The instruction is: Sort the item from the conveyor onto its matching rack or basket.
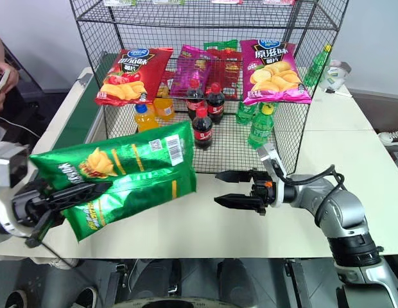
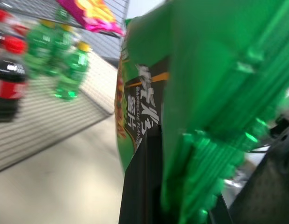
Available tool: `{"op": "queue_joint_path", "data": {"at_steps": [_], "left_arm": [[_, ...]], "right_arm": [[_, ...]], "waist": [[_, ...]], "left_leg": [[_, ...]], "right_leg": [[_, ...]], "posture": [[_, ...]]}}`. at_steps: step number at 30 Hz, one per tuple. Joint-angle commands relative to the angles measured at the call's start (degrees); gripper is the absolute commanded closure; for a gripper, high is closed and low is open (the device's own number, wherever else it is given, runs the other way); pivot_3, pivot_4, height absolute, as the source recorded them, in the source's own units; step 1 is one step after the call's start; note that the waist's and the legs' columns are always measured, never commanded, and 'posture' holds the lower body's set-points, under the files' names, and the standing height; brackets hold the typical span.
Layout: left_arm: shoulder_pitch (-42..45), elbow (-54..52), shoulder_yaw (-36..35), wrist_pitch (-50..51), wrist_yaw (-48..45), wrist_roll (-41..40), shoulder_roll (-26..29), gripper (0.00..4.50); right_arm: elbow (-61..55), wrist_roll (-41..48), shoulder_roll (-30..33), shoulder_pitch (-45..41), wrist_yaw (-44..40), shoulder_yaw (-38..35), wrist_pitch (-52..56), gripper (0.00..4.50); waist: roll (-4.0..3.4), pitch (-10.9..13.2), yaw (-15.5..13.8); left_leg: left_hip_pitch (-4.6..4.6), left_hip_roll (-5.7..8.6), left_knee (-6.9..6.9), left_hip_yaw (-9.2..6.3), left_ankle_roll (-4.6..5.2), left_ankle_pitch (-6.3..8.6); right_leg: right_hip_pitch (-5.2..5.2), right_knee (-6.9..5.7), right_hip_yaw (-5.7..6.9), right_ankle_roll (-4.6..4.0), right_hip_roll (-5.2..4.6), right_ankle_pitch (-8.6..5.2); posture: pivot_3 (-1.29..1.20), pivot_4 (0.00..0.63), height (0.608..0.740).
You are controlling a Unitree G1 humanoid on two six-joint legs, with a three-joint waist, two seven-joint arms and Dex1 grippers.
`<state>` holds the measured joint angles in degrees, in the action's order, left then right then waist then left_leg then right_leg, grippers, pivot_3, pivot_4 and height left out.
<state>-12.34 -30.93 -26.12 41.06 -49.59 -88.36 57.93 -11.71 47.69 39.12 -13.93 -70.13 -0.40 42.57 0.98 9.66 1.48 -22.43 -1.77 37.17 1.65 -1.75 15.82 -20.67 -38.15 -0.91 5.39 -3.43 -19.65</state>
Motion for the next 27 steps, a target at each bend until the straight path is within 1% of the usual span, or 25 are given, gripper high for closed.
{"op": "queue_joint_path", "data": {"at_steps": [1, 4, 7, 9, 12, 15, 20, 25, 27], "left_arm": [[6.14, 2.44, 5.97, 3.58, -1.17, -0.82, -1.42, 4.48], [11.33, 5.59, 9.64, 7.21, -2.50, -0.88, -2.42, 4.48], [16.43, 8.38, 12.84, 8.83, -3.81, 1.40, -4.76, 4.48], [18.20, 9.13, 14.84, 9.46, -4.60, 3.38, -6.79, 4.48], [18.24, 9.00, 16.93, 9.22, -5.77, 7.22, -9.59, 4.48], [18.85, 9.78, 16.78, 9.53, -5.85, 8.48, -11.70, 4.48], [18.48, 8.69, 17.42, 9.73, -6.59, 10.58, -13.51, 4.48], [18.38, 8.33, 17.41, 9.06, -6.92, 13.12, -14.95, 4.48], [18.53, 8.59, 17.13, 8.98, -6.79, 13.75, -15.49, 4.48]], "right_arm": [[-2.79, 3.72, -2.87, -2.42, 3.26, -2.33, 0.94, 0.00], [-2.43, 6.18, -4.63, -4.49, 5.28, -3.54, 3.05, 0.00], [-4.19, 11.04, -3.90, -4.82, 4.85, -3.70, 7.77, 0.00], [-5.28, 13.51, -3.74, -4.86, 4.81, -3.32, 10.51, 0.00], [-6.64, 15.58, -3.71, -4.89, 4.78, -2.46, 13.24, 0.00], [-7.36, 15.48, -3.64, -4.95, 4.46, -1.27, 14.36, 0.00], [-6.24, 14.12, -3.89, -5.57, 3.86, 1.34, 15.05, 0.00], [-4.73, 14.07, -4.45, -6.50, 4.10, 2.11, 15.33, 0.00], [-4.80, 12.44, -3.96, -6.36, 3.19, 3.46, 14.69, 0.00]], "waist": [[0.00, 0.00, 0.09], [0.00, 0.00, 0.11], [0.00, 0.00, -0.52], [0.01, 0.00, -0.71], [0.01, 0.01, -0.56], [0.01, 0.01, -0.45], [0.01, 0.00, -0.53], [0.01, 0.01, -0.55], [0.01, 0.01, -0.55]], "left_leg": [[0.00, -0.03, 0.00, -0.01, 0.00, 0.00], [0.01, -0.06, 0.02, -0.03, 0.00, 0.00], [-0.05, -0.04, 0.02, -0.03, 0.00, 0.00], [-0.08, -0.04, 0.02, -0.03, 0.00, 0.00], [-0.10, -0.03, 0.03, -0.03, 0.00, 0.00], [-0.09, -0.06, 0.03, -0.04, 0.00, 0.00], [-0.09, -0.04, 0.04, -0.05, 0.00, 0.00], [-0.09, -0.04, 0.04, -0.05, 0.00, 0.00], [-0.09, -0.04, 0.05, -0.05, 0.00, 0.00]], "right_leg": [[-0.01, -0.01, 0.00, 0.00, 0.04, 0.00], [-0.03, -0.07, -0.02, 0.00, 0.15, 0.00], [-0.06, -0.03, -0.02, 0.01, 0.15, 0.00], [-0.06, 0.02, -0.02, 0.01, 0.13, -0.01], [-0.06, 0.04, -0.03, 0.02, 0.10, 0.00], [-0.07, 0.02, -0.04, 0.02, 0.13, 0.00], [-0.06, 0.01, -0.04, 0.02, 0.11, 0.00], [-0.06, 0.02, -0.04, 0.02, 0.10, 0.00], [-0.06, 0.02, -0.04, 0.02, 0.10, 0.00]], "posture": [[0.00, 0.150, 0.739], [0.00, 0.150, 0.739], [0.00, 0.150, 0.739], [0.00, 0.150, 0.739], [0.00, 0.150, 0.739], [0.00, 0.150, 0.739], [0.00, 0.150, 0.739], [0.00, 0.150, 0.739], [0.00, 0.150, 0.739]]}}
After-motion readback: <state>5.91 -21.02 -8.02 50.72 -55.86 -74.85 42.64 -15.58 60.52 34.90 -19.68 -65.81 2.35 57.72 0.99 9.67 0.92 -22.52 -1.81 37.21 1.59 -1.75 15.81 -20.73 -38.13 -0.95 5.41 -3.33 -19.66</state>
